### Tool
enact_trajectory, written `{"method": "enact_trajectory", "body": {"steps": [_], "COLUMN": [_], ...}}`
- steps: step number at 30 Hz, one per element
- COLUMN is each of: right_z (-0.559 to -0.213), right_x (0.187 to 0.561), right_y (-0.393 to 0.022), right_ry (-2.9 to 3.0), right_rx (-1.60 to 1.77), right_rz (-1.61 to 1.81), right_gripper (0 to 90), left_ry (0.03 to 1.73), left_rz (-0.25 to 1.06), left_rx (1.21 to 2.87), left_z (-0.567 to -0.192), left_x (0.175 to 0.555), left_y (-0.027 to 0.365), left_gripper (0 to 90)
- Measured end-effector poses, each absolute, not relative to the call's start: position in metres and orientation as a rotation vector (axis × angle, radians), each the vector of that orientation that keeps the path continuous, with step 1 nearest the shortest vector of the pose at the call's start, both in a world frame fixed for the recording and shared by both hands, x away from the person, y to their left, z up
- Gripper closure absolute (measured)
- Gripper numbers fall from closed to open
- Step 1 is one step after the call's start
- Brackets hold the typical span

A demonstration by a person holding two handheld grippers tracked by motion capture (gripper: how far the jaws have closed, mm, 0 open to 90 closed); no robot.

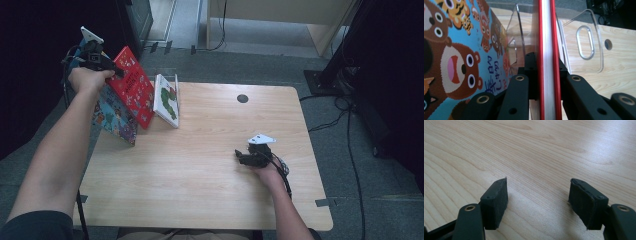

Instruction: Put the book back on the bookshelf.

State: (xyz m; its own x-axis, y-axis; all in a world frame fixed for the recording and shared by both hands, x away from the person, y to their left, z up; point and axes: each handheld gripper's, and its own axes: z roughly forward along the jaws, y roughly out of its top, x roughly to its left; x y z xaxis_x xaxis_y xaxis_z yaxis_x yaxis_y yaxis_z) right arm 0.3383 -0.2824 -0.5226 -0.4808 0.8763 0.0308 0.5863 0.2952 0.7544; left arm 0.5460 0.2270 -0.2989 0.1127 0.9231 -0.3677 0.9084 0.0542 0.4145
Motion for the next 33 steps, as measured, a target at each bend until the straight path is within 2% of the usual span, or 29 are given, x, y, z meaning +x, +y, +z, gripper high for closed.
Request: {"method": "enact_trajectory", "body": {"steps": [12,23,33], "right_z": [-0.5225,-0.5226,-0.5226], "right_x": [0.3382,0.3383,0.3383], "right_y": [-0.2824,-0.2823,-0.2824], "right_ry": [2.181,2.181,2.181], "right_rx": [1.312,1.312,1.312], "right_rz": [1.018,1.019,1.019], "right_gripper": [31.6,31.6,31.6], "left_ry": [1.783,1.792,1.788], "left_rz": [0.009,0.015,0.043], "left_rx": [1.857,1.869,1.936], "left_z": [-0.2992,-0.2948,-0.2935], "left_x": [0.5454,0.5442,0.5456], "left_y": [0.2287,0.2293,0.2293], "left_gripper": [78.6,72.8,73.0]}}
